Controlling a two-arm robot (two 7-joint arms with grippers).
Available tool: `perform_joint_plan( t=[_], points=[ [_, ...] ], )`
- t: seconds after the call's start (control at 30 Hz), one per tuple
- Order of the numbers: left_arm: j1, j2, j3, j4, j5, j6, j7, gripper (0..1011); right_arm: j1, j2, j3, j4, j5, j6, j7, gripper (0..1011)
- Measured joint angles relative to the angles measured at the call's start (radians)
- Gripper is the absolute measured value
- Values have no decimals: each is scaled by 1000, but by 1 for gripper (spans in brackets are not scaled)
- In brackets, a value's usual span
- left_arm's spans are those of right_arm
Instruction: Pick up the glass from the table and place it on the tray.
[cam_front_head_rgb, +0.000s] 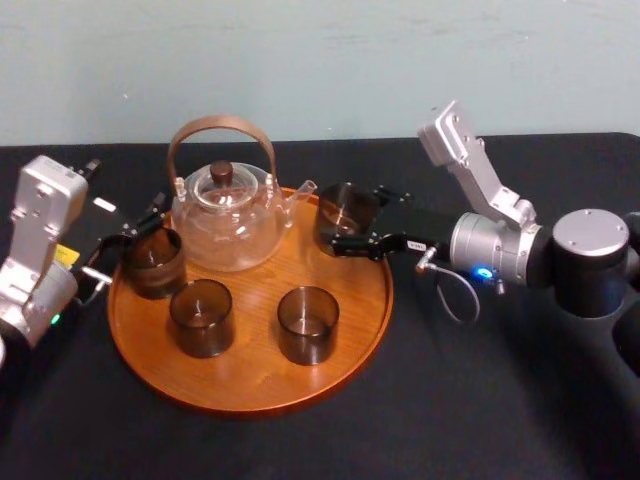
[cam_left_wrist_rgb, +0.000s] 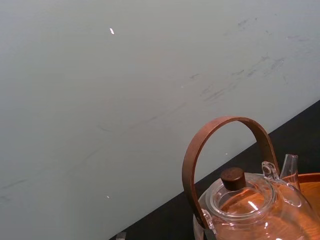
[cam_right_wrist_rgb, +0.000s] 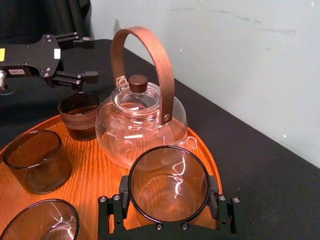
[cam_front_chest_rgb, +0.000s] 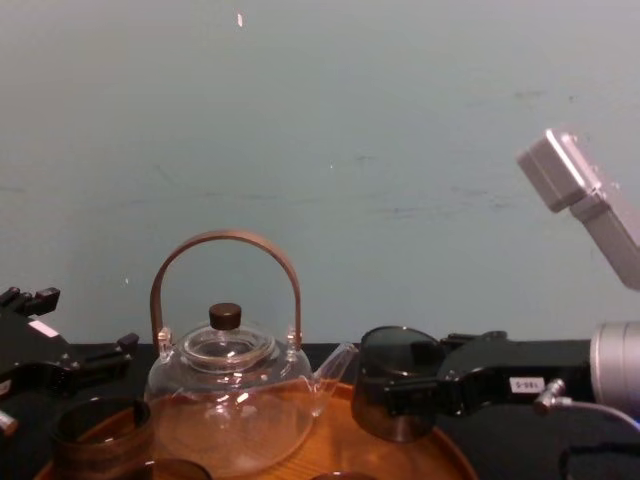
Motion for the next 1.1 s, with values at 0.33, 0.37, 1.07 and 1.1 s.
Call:
perform_joint_plan(
  t=[0.33, 0.37, 1.07, 1.1],
  points=[
    [0, 0, 0, 0, 0, 0, 0, 1001, 3, -25, -11, 47, -13, -20, 6, 903],
    [0, 0, 0, 0, 0, 0, 0, 1001, 3, -26, -11, 49, -14, -21, 6, 903],
    [0, 0, 0, 0, 0, 0, 0, 1001, 8, -61, -19, 120, -49, -24, 3, 903],
    [0, 0, 0, 0, 0, 0, 0, 1001, 9, -62, -20, 123, -51, -24, 3, 903]
  ],
)
